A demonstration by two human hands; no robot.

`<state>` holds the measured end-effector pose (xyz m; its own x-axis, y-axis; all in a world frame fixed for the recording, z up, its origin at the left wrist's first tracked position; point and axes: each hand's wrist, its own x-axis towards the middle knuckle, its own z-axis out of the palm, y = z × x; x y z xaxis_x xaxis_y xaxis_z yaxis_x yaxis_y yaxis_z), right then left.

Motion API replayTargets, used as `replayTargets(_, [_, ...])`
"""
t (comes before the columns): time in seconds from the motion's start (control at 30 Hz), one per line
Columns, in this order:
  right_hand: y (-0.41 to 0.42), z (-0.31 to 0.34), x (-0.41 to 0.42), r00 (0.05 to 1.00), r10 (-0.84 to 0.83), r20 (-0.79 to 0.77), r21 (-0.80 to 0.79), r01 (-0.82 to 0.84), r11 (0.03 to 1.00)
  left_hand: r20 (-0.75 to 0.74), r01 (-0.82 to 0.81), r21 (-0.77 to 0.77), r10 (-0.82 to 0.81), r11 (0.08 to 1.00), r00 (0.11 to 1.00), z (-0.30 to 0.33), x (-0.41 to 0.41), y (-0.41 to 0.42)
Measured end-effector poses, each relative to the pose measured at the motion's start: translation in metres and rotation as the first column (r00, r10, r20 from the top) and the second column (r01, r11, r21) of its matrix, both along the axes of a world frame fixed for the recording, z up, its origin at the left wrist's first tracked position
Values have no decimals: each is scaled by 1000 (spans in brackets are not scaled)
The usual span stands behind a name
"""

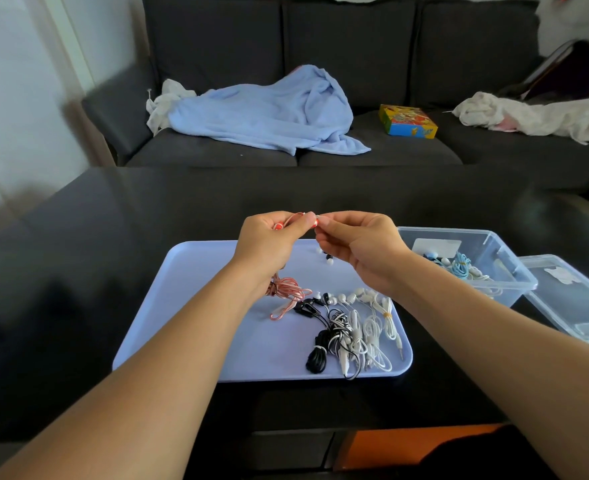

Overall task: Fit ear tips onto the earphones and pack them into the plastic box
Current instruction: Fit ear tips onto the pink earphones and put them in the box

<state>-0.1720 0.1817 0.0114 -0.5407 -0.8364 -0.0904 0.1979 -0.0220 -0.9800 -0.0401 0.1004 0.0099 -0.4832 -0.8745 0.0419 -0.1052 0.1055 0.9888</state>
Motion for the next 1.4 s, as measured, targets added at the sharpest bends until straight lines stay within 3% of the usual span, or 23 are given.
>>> replayTargets(0.27, [-1, 4, 3, 988, -30, -151, 27, 34, 999, -40, -30, 62, 32, 998, 999, 0, -2, 2])
replayTargets(0.4, [-1, 3, 5, 995, -26, -93, 15, 27, 1000, -39, -25, 44, 27, 999, 999, 0, -3, 1])
replayTargets(0.5, [-1, 2, 5, 995, -25, -92, 2, 26, 1000, -8, -27, -23, 27, 999, 1000, 0, -3, 1])
replayTargets(0.83, [-2, 0, 6, 926, -72, -371, 3, 79, 997, 28, -73, -307, 86, 949, 996, 0, -3, -1])
replayTargets(0.93, [-3, 1, 6, 919, -83, -386, 7, 92, 996, 31, -58, -468, 82, 882, 996, -3, -3, -1])
replayTargets(1.07, [-3, 3, 9, 938, -93, -335, 1, 99, 995, 17, -79, -556, 106, 827, 994, -5, -4, -1])
replayTargets(1.27, [-2, 5, 13, 942, -107, -317, -54, 95, 994, -11, -78, -474, 83, 877, 996, -5, -3, 0])
replayTargets(1.4, [-2, 1, 15, 944, -70, -324, -105, 37, 994, -55, -101, -204, 92, 974, 994, 0, -4, 3])
